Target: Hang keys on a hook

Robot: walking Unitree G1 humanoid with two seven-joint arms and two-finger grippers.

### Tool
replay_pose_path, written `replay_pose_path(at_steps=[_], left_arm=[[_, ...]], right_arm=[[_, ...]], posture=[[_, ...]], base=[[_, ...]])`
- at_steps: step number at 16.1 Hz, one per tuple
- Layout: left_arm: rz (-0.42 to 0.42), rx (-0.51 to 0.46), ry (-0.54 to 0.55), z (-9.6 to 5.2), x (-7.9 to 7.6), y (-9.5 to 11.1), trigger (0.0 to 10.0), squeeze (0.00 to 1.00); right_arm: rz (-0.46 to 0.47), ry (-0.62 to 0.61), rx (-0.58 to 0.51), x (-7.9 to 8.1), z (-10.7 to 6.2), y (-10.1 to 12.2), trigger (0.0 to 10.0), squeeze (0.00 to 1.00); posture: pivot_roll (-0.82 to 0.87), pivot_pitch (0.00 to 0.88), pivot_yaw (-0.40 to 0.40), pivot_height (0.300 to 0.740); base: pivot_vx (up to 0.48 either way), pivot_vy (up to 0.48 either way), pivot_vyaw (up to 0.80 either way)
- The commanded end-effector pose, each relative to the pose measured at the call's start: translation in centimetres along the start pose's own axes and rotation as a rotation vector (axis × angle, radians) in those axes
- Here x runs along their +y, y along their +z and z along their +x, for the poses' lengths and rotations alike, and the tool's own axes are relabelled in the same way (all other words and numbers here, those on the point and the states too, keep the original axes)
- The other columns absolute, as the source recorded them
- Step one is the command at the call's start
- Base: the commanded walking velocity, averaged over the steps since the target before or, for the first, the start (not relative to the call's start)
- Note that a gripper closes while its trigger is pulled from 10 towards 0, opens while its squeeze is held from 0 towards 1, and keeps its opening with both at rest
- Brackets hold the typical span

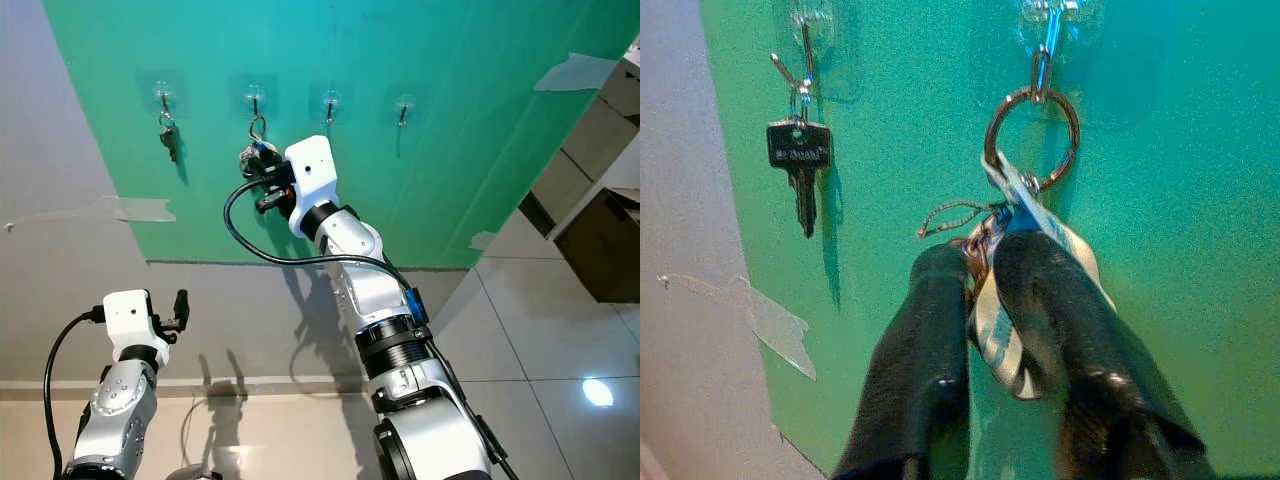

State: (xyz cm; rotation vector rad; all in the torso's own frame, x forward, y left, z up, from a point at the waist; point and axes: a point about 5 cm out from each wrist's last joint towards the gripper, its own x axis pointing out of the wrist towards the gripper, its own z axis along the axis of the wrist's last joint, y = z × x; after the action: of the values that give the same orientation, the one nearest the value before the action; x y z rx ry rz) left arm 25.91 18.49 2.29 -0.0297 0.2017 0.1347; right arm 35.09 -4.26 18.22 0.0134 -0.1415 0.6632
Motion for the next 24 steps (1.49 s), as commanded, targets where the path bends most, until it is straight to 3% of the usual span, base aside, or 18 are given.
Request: replay_pose_path(at_steps=[1, 10, 24], left_arm=[[-0.003, 0.0, -0.007, -0.08, -0.37, 0.08, 10.0, 0.0], [-0.008, 0.004, -0.008, -0.15, -0.64, 0.0, 10.0, 0.0], [-0.009, 0.012, -0.017, -0.31, -0.77, -0.08, 10.0, 0.0]], right_arm=[[0.001, -0.058, 0.057, -1.14, -0.37, -0.95, 10.0, 1.0], [-0.015, -0.014, 0.046, -0.89, -0.26, -0.87, 10.0, 1.0], [-0.032, -0.065, 0.078, -1.43, -0.6, -1.66, 10.0, 1.0]], posture=[[0.03, 0.0, -0.068, 0.74], [0.03, 0.0, -0.067, 0.74], [0.03, 0.0, -0.063, 0.74]], base=[[0.0, 0.0, 0.0], [0.0, 0.0, 0.0], [0.0, 0.0, 0.0]])
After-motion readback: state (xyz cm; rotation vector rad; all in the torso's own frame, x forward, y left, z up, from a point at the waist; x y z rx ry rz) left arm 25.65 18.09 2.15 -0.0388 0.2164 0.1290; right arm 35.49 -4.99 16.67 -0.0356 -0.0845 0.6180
